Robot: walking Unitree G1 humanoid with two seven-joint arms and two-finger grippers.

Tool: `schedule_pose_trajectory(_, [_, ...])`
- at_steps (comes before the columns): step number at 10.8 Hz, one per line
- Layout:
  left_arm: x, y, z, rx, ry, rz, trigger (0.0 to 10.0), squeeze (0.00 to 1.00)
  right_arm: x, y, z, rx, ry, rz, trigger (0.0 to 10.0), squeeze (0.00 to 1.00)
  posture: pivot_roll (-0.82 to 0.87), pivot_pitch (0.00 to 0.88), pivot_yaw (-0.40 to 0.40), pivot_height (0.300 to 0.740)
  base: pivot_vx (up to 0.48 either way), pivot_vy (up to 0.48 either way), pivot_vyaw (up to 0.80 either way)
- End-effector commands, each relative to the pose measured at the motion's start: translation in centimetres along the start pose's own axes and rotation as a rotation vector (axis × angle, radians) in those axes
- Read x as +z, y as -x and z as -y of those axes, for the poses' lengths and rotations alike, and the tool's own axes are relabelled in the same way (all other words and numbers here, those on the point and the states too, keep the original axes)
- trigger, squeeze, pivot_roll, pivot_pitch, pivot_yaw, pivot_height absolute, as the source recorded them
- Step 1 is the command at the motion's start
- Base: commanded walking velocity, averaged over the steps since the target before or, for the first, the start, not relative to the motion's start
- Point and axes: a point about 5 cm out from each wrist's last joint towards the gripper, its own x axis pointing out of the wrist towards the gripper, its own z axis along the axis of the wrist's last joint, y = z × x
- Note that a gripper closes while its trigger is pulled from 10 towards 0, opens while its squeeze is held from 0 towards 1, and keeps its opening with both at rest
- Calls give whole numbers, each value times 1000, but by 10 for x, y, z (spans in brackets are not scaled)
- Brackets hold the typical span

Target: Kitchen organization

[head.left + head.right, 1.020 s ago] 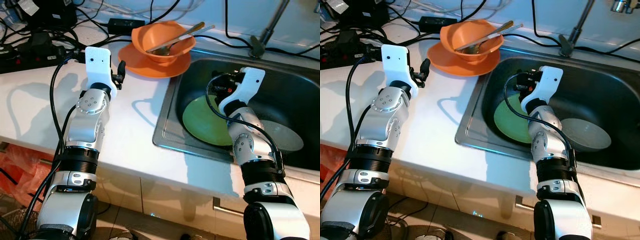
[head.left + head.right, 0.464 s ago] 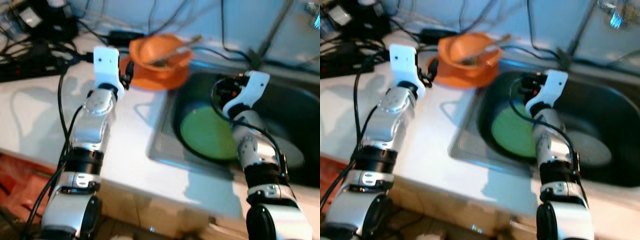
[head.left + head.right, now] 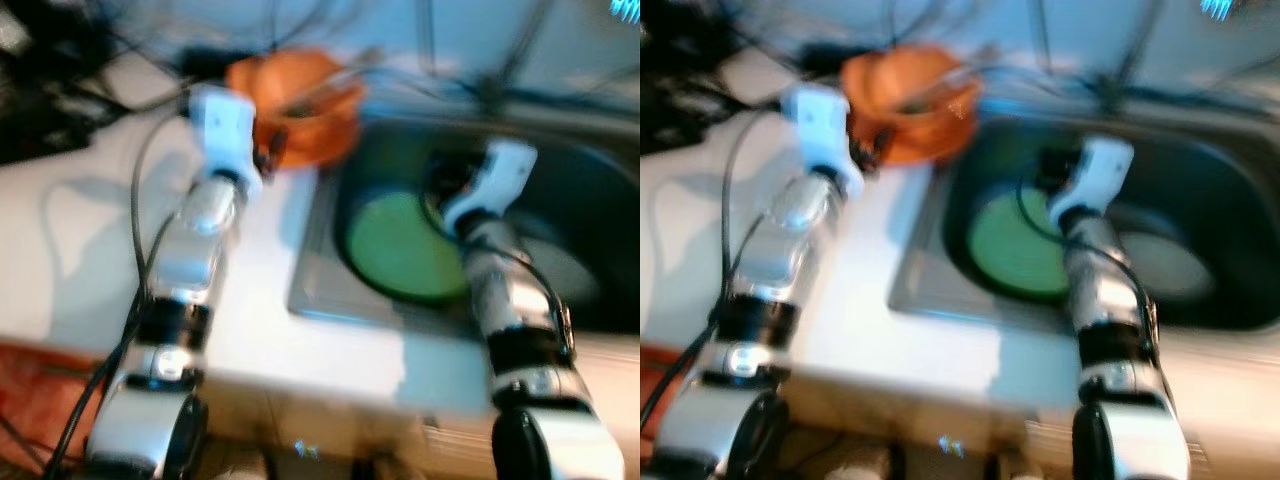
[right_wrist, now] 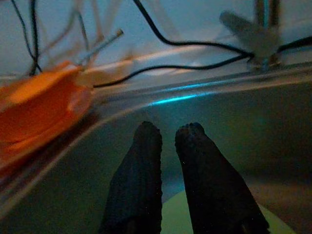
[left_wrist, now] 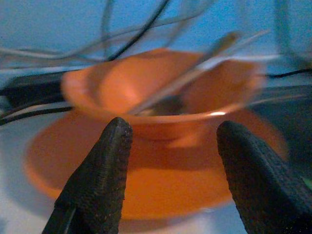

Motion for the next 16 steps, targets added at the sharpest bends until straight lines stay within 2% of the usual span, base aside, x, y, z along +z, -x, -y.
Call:
schedule_pose_trajectory(1, [4,2,-2,-35,28,6,10000,0,0,-2,-8,24,0,-2,10000,0,60,117,-20,740,0,0,0])
schedule_pose_trajectory(2, [5,3,-3,-91,20,-21,10000,0,0,-3,-9,29,-1,-2,10000,0,61,114,-13,740,0,0,0])
schedule_pose_trajectory(3, [10,3,-9,-95,8,-22,10000,0,-1,-2,-10,31,-2,0,10000,0,64,114,-10,740,0,0,0])
schedule_pose_trajectory(5, [17,2,-25,-81,-33,-64,10000,0,-3,-2,-11,31,-7,-3,10000,0,70,120,-6,740,0,0,0])
schedule_pose_trajectory(7, [16,-2,-34,-35,-55,-115,10000,0,-4,-1,-11,29,-10,-6,10000,0,66,126,-2,740,0,0,0])
schedule_pose_trajectory(13, [18,-6,-32,-8,-26,-105,10000,0,-4,-1,-10,21,-20,-9,10000,0,63,131,-4,740,0,0,0])
schedule_pose_trajectory(15, [18,-6,-32,-4,-22,-106,10000,0,-4,-1,-11,27,-22,-11,10000,0,63,131,-6,740,0,0,-784])
schedule_pose_trajectory(16, [18,-6,-32,-4,-20,-104,10000,0,-3,-1,-11,32,-13,-6,10000,0,64,132,-7,740,0,0,0])
